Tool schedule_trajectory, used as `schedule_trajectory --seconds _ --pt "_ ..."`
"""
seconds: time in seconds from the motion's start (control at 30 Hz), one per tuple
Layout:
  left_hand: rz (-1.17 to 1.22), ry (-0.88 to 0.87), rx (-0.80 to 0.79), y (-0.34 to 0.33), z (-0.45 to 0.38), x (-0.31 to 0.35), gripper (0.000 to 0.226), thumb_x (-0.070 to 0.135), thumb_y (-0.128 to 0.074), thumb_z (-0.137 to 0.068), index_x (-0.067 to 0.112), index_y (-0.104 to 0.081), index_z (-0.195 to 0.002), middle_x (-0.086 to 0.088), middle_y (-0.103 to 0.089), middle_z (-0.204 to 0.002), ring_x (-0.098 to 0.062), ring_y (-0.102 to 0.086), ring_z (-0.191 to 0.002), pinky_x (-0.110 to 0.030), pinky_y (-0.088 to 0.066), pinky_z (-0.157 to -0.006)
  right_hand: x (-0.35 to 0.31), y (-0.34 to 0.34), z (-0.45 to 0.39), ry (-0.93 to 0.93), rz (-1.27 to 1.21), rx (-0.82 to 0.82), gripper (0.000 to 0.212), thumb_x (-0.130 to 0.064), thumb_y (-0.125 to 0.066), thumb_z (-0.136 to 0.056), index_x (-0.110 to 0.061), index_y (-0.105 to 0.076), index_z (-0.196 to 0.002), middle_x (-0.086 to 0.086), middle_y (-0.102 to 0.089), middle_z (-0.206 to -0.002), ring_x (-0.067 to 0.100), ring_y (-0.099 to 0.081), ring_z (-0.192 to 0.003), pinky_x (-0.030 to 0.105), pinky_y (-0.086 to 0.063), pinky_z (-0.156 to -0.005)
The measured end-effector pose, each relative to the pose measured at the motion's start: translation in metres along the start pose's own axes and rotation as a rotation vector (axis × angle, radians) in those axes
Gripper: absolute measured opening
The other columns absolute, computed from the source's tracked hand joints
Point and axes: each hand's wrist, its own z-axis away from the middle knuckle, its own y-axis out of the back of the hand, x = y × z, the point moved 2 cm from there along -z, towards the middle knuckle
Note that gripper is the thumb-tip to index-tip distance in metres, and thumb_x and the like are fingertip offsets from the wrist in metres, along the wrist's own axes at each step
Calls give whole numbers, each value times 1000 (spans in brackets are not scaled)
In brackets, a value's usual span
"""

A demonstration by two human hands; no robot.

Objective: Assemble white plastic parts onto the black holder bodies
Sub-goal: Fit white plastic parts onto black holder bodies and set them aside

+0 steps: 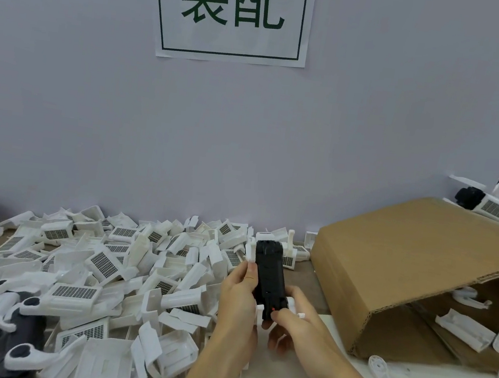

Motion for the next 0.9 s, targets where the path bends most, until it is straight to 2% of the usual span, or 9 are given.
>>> schedule_trajectory --seconds 0.17,0.33,0.4,0.47,0.53,0.63,0.73,0.83,0.9 --pt "50 -6 -13 0 0 2 30 30 -48 -106 8 -69 -104 -17 -65 -85 -31 -57 -72 -31 -42 -49 -1 1 0 3 -15 11 20 -16 -51 -101 -30 -59 -113 2 -65 -72 20 -60 -62 30 -44 -55" --pt "248 139 -58 0 4 3 42 31 -48 -100 -2 -69 -114 -25 -71 -109 -34 -63 -91 -37 -48 -70 -4 2 -4 -12 -259 86 17 -14 -46 -103 -15 -57 -116 16 -67 -70 25 -60 -57 32 -45 -52" --pt "243 106 -64 0 4 4 39 28 -52 -98 -5 -61 -117 -24 -70 -102 -32 -64 -86 -36 -48 -67 -6 3 -7 -33 -429 146 15 -11 -43 -104 -5 -54 -112 18 -64 -65 24 -57 -50 31 -44 -43" --pt "217 49 -55 1 3 4 27 25 -61 -93 3 -56 -109 -20 -71 -91 -28 -66 -74 -34 -50 -61 -8 2 -7 -43 -519 167 13 -8 -41 -104 -2 -53 -106 19 -62 -63 24 -56 -46 29 -42 -39" --pt "196 52 -52 1 3 4 42 32 -69 -81 -1 -60 -106 -19 -71 -88 -27 -66 -70 -33 -51 -59 -10 1 -5 -48 -565 147 16 -10 -41 -104 -2 -55 -101 21 -63 -65 25 -57 -46 29 -44 -40" --pt "174 91 -74 1 3 5 74 45 -73 -71 -14 -64 -116 -21 -70 -90 -27 -65 -68 -33 -50 -60 -14 0 -2 -51 -638 79 24 -19 -51 -96 0 -65 -94 28 -64 -69 30 -60 -48 31 -50 -45" --pt "143 94 -159 -3 4 6 77 55 -71 -67 -8 -71 -112 -18 -72 -90 -20 -61 -58 -27 -46 -52 -18 1 -1 -49 -729 28 34 -29 -59 -78 0 -77 -80 30 -64 -72 29 -62 -50 31 -54 -47" --pt "127 106 -266 -6 7 6 57 62 -61 -77 10 -82 -90 -12 -75 -87 -21 -62 -68 -27 -47 -61 -20 2 0 -96 -788 -2 40 -33 -59 -79 2 -79 -79 28 -67 -74 25 -65 -51 28 -55 -48" --pt "163 114 -314 -6 7 6 56 62 -57 -81 12 -82 -87 -11 -74 -87 -21 -64 -72 -28 -50 -65 -20 3 1 -147 -795 -5 43 -32 -57 -84 5 -78 -81 28 -68 -75 25 -66 -51 27 -54 -46"
